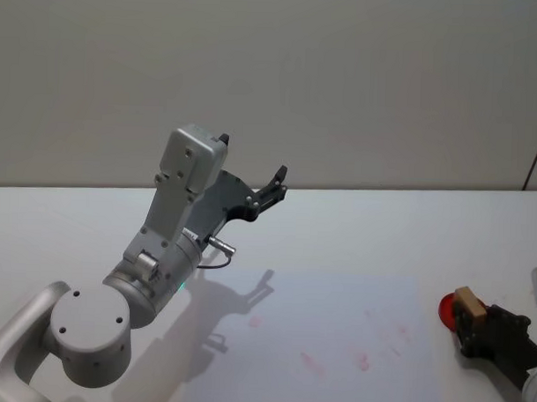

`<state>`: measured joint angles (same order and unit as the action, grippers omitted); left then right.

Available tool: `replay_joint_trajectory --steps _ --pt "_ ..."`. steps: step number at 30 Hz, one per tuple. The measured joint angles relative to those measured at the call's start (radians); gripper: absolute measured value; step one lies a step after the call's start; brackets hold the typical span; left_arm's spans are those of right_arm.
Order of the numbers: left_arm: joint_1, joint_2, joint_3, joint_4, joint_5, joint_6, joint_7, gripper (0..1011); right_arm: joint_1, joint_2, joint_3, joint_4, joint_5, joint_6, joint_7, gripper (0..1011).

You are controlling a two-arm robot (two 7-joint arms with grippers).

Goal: Use the one hand to pick up the stamp and affix it onto the A4 paper.

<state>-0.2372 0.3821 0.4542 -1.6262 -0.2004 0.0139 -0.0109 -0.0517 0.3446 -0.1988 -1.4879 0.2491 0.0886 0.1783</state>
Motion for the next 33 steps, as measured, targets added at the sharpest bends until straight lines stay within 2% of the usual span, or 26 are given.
replay_joint_trajectory --steps 8,18,25,33 --pt "0.000 0.000 0.000 0.000 0.000 0.000 0.000 1001 -0.004 -0.001 0.005 -0.019 0.040 -0.027 0.020 220" --pt "0.000 0.000 0.000 0.000 0.000 0.000 0.000 1001 -0.014 -0.005 0.001 -0.064 0.088 -0.064 0.079 221" --pt "0.000 0.000 0.000 0.000 0.000 0.000 0.000 1001 -0.021 -0.015 -0.015 -0.085 0.085 -0.070 0.110 221" --pt "0.000 0.000 0.000 0.000 0.000 0.000 0.000 1001 -0.028 -0.034 -0.045 -0.101 0.042 -0.069 0.142 221"
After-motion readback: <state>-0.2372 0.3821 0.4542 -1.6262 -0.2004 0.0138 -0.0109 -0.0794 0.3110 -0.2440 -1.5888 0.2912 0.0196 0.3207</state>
